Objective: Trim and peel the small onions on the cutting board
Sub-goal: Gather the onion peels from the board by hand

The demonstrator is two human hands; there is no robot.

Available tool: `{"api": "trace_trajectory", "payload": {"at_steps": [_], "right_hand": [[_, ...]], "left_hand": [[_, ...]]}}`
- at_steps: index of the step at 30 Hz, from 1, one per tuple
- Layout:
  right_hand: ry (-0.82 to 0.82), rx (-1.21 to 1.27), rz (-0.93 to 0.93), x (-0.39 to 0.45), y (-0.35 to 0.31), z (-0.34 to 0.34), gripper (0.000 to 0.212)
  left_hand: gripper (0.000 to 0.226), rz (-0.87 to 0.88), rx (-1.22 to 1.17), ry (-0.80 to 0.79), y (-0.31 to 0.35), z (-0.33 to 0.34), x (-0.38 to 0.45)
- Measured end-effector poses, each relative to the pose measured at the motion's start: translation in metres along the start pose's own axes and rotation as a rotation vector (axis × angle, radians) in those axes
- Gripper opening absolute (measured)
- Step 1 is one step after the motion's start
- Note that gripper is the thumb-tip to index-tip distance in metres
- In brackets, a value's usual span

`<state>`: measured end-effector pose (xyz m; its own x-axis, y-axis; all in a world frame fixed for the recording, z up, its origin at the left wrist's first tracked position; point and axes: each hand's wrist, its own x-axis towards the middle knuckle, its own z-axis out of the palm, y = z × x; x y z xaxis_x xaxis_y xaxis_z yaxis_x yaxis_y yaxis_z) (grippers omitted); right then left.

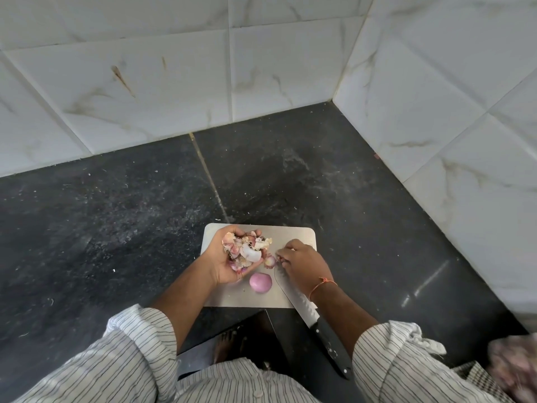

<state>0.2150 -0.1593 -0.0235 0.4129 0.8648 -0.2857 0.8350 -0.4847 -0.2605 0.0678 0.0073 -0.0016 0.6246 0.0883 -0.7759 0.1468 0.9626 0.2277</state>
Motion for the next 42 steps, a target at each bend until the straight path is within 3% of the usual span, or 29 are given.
{"api": "trace_trajectory", "payload": {"at_steps": [6, 14, 17, 24, 29, 37, 40, 42], "right_hand": [[-0.051, -0.098, -0.054, 0.012, -0.002, 0.001, 0.029], [-0.012, 0.383, 0.326, -0.001, 0.005, 0.001, 0.017], [0.032, 0.453, 0.364, -0.006, 0.0, 0.001, 0.014], [-0.086, 0.233, 0.254, 0.014, -0.035, -0.006, 0.02], [-0.16, 0.001, 0.234, 0.025, -0.045, -0.01, 0.042], [-0.101, -0.014, 0.307, 0.027, -0.058, -0.01, 0.032], [-0.043, 0.125, 0.382, 0.02, -0.049, -0.012, 0.028], [0.119, 0.368, 0.453, 0.013, -0.042, -0.018, 0.021]], "left_hand": [[0.027, -0.004, -0.021, -0.027, 0.002, -0.003, -0.003], [0.029, -0.012, 0.0, -0.032, 0.007, -0.008, -0.005], [0.03, -0.01, -0.001, -0.047, 0.011, -0.008, -0.005], [0.03, 0.011, 0.017, -0.088, 0.02, -0.013, 0.004], [0.03, -0.003, 0.0, -0.133, 0.028, -0.008, 0.01], [0.033, -0.04, 0.061, -0.122, 0.032, -0.004, 0.015], [0.032, -0.047, 0.056, -0.108, 0.033, -0.005, 0.017], [0.033, -0.046, 0.093, -0.101, 0.032, -0.006, 0.02]]}}
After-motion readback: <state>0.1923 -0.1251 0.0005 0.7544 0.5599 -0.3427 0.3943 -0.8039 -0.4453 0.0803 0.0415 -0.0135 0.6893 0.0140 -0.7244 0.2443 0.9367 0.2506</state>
